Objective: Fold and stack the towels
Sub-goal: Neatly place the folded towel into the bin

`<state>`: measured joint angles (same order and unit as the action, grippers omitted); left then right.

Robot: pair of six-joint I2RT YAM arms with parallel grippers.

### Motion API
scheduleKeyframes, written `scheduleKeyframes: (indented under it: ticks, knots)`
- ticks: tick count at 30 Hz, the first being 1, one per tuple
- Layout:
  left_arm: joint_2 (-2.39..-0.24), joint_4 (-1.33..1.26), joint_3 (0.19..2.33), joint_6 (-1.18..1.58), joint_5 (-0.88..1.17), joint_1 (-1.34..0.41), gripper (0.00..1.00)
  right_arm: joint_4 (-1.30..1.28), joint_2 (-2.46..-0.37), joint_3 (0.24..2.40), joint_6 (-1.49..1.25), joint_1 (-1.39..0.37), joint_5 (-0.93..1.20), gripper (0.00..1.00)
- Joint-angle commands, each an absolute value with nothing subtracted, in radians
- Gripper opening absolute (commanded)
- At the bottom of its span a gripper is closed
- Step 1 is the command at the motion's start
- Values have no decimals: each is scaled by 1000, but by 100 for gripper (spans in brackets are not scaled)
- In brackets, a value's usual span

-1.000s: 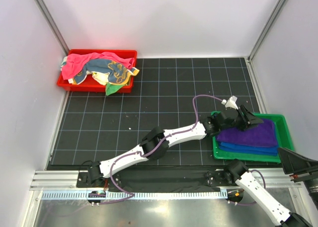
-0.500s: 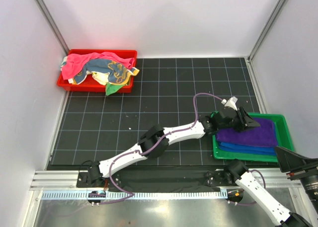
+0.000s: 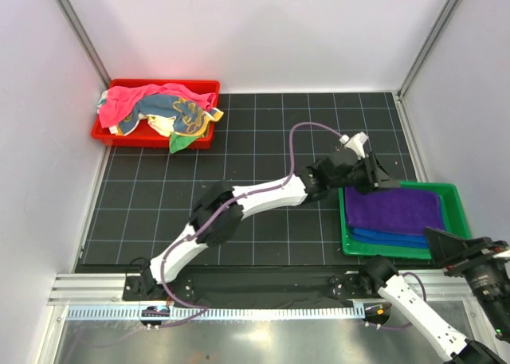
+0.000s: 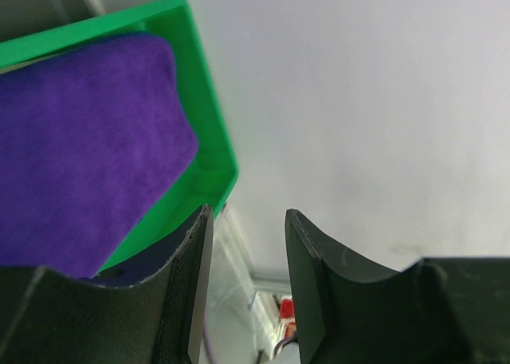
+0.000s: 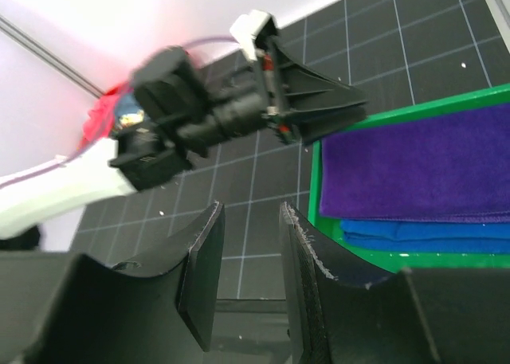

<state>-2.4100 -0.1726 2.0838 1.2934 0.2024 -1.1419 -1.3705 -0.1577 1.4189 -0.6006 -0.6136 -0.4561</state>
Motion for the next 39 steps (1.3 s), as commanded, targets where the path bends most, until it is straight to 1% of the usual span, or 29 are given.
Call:
scheduleKeyframes:
  ticks: [1,2,4,5,9,10,12,13,18,20,24,28,31,33,37,38,39]
  knots:
    - [-2215,-179,1933,1160,224,-1108,44,-1344,-250,1372,-607,-617,-439,41]
    - [-2179,-179,1833,1145,221,-1098,45,-1323,-265,1359,-607,-617,-430,41]
    - [-2068,-149,1743,1086,193,-1074,44,-1293,-305,1320,-612,-617,-419,41]
    - [-2031,-134,1661,1068,180,-1066,45,-1258,-314,1304,-615,-615,-404,41]
    - [-1826,-11,1487,951,92,-1031,45,-1164,-382,1223,-632,-615,-377,41]
    - [-1750,26,1464,930,69,-1025,45,-1148,-415,1192,-635,-617,-374,41]
    - [-1683,96,1408,884,45,-993,45,-1091,-452,1161,-649,-615,-370,41]
    - [-1642,113,1343,874,35,-982,45,-1071,-469,1129,-652,-615,-370,42]
    - [-1375,274,1188,778,-69,-892,48,-924,-597,1045,-687,-617,-373,42]
    - [-1303,320,1126,759,-81,-861,50,-861,-635,1013,-696,-615,-371,42]
    - [-1128,421,1055,704,-89,-757,53,-758,-776,970,-706,-618,-373,42]
    - [-1046,500,1013,632,-94,-677,55,-655,-879,937,-704,-649,-408,42]
    - [-999,529,971,603,-87,-628,56,-604,-974,948,-695,-733,-495,44]
    - [-986,535,945,575,-84,-603,56,-572,-1020,956,-681,-768,-556,47]
    - [-959,549,928,548,-78,-560,57,-474,-1060,930,-643,-808,-580,52]
    - [-948,546,927,548,-74,-557,57,-439,-1055,920,-632,-811,-581,57]
    - [-946,548,928,548,-61,-555,57,-422,-1054,913,-605,-811,-581,59]
